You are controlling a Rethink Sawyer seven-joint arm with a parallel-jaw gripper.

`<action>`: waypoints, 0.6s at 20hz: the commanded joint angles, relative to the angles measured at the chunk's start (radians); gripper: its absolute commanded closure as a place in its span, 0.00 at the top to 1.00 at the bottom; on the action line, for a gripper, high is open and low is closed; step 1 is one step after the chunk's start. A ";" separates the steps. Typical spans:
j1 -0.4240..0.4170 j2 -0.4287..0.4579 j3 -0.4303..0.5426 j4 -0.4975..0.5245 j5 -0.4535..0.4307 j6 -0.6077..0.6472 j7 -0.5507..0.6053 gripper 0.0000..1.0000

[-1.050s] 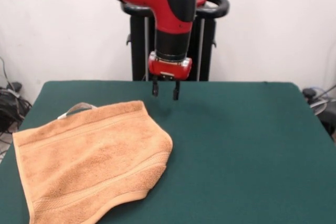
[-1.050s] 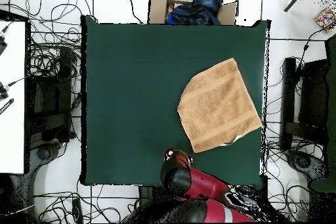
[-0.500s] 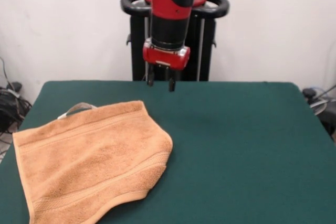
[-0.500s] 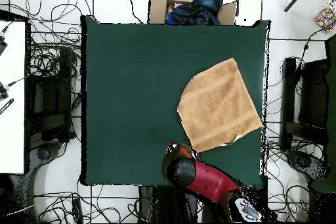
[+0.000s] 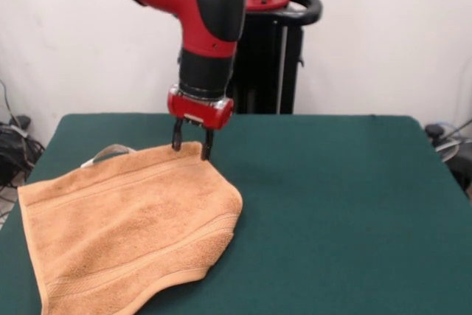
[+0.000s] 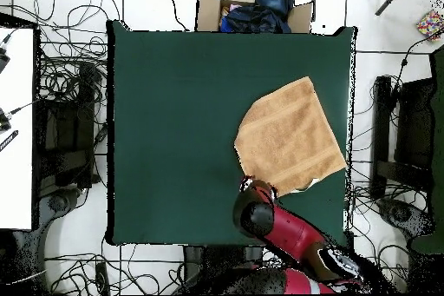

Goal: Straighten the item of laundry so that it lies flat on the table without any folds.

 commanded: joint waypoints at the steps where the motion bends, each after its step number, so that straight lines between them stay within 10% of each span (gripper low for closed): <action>1: -0.020 0.126 0.032 -0.121 -0.029 -0.062 0.156 1.00; 12: -0.074 0.263 0.060 -0.185 -0.112 -0.105 0.135 1.00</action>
